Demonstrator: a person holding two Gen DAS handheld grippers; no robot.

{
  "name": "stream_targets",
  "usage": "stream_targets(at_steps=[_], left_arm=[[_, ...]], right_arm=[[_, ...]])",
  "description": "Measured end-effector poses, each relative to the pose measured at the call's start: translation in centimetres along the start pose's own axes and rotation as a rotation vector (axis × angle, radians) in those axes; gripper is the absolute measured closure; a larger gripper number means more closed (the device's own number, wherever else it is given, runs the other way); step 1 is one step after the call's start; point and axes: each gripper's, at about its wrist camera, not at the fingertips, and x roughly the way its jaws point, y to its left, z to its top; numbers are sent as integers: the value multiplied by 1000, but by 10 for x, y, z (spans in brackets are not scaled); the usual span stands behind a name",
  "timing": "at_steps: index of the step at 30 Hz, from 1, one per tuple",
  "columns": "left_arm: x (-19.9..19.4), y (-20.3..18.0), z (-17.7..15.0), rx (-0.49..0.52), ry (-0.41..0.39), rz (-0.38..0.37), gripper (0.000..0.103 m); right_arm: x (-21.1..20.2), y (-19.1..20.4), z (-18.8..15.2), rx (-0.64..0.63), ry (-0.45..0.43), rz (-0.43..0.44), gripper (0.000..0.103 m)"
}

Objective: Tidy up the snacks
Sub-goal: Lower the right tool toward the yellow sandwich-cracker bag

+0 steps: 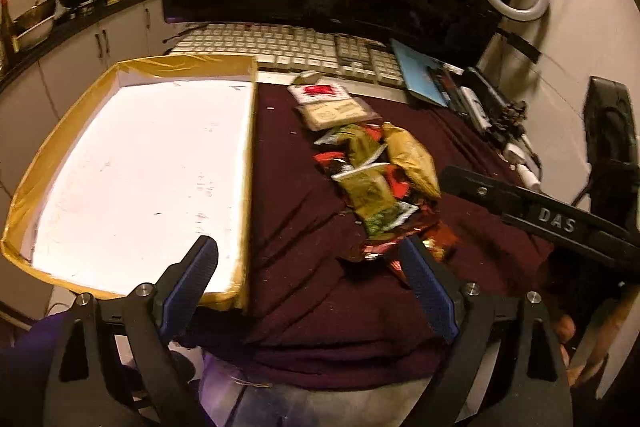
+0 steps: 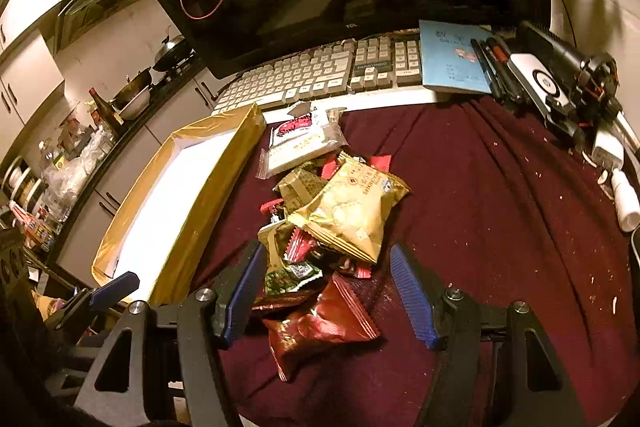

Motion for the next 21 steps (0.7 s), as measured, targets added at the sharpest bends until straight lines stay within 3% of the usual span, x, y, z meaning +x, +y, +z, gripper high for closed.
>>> stream_targets(at_steps=[6,10,13,15,21], left_arm=[[4,-21,-2,93,-22,-56,10],[18,-33,1,171,18,-53,12],[25,-41,4,230,42,-66,20],[34,-46,7,269,81,-60,34],[53,-44,17,252,117,-116,49]], right_arm=[[-2,-17,0,42,-3,34,36],[1,-28,0,83,6,61,38],[1,-33,0,98,6,62,38],[2,-35,1,105,5,64,38],[6,-33,0,88,9,67,38]])
